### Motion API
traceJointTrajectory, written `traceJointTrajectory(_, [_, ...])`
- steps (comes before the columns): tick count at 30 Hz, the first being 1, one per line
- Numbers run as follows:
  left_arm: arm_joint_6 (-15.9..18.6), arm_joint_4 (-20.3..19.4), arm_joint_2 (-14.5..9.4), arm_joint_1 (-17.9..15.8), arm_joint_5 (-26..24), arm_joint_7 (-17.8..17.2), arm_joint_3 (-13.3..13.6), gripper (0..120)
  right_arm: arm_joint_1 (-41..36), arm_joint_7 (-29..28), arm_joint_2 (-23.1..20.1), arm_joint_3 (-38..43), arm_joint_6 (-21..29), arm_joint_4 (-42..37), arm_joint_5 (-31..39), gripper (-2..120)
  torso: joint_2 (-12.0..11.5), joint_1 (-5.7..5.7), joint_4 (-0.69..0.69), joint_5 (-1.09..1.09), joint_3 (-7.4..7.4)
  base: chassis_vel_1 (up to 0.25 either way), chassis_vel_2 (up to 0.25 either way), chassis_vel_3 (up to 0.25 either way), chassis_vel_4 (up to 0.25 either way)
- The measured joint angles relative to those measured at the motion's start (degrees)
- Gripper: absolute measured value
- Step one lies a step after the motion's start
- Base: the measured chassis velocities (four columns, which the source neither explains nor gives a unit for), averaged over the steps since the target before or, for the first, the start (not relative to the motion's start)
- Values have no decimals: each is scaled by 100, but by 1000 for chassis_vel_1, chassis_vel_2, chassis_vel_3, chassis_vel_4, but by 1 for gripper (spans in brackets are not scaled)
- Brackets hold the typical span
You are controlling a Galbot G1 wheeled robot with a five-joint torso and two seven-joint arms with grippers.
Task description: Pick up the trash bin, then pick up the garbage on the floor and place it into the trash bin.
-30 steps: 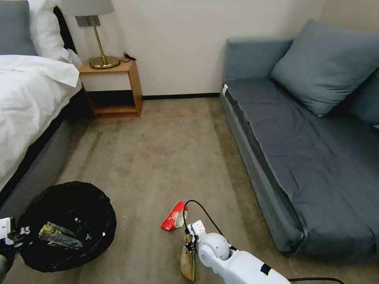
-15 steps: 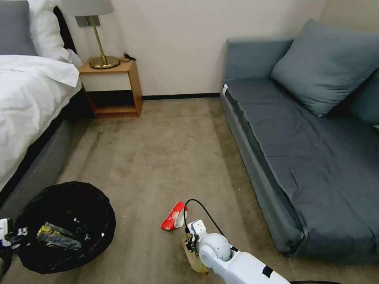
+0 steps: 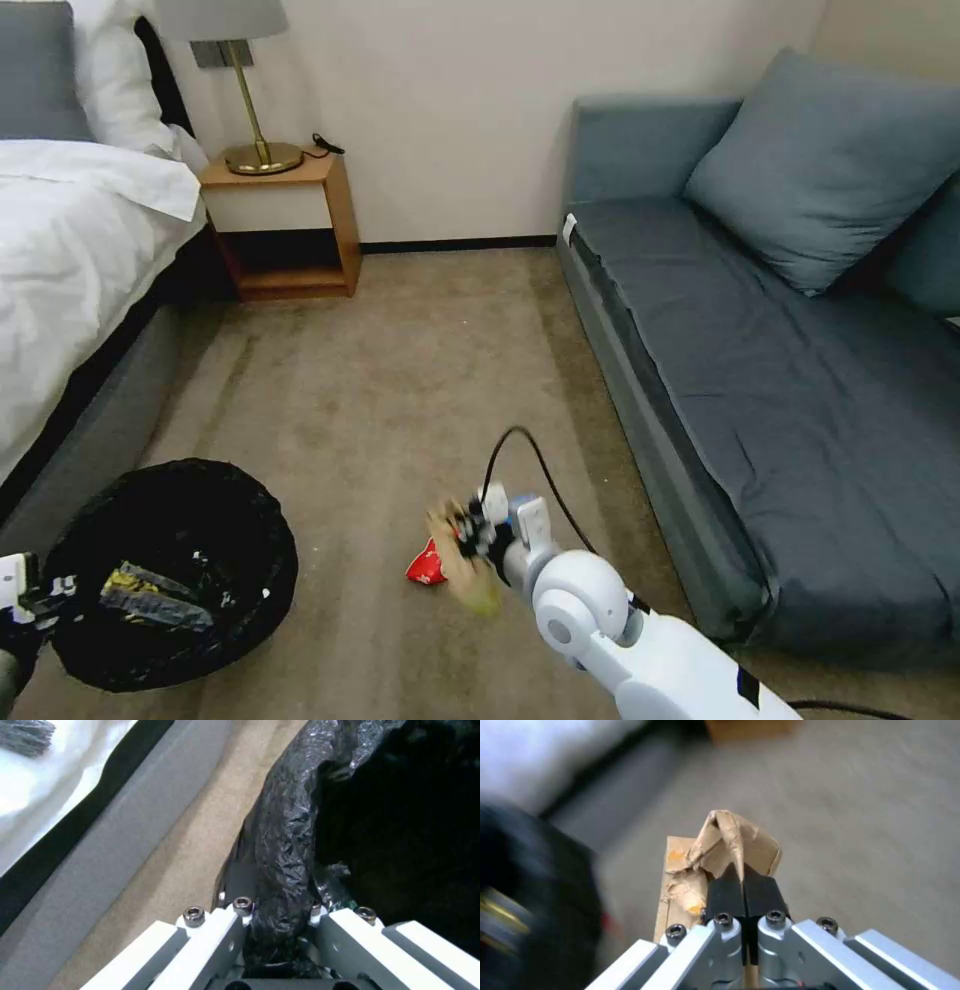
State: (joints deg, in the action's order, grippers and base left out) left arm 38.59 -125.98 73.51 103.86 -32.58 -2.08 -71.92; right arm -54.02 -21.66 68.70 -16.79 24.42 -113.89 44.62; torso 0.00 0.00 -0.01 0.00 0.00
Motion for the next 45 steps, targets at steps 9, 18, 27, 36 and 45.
traceJointTrajectory(9, [0, -4, 29, 7, -29, 5, -5, 3, 1228, 436, 1206, -1235, -1540, 622, 413, 0, 0, 0, 2, -1, 0, 0, 0, 0, 0])
traceJointTrajectory(18, [52, -113, 29, -40, -65, 12, 5, 3, 1744, 467, 2042, -1986, -1773, 1620, 405, 0, 0, 0, 2, -2, 0, 0, 0, 0, 0])
traceJointTrajectory(27, [55, -80, 30, -41, -66, 41, 21, 3, 1772, 364, 2339, -1979, -1723, 2124, 435, 0, 0, 0, 1, -2, 0, 0, 0, 0, 0])
traceJointTrajectory(36, [76, -52, -31, -88, -83, 75, 32, 3, 1653, 297, 2339, -1975, -1667, 2300, 239, 27, 0, 0, 0, -1, 0, 0, 0, 0, 0])
traceJointTrajectory(45, [89, 15, -46, -72, -97, 88, -8, 3, 1487, 328, 2274, -1924, -1597, 2082, 30, 65, 0, 0, 3, 0, 0, 0, 0, 0, 0])
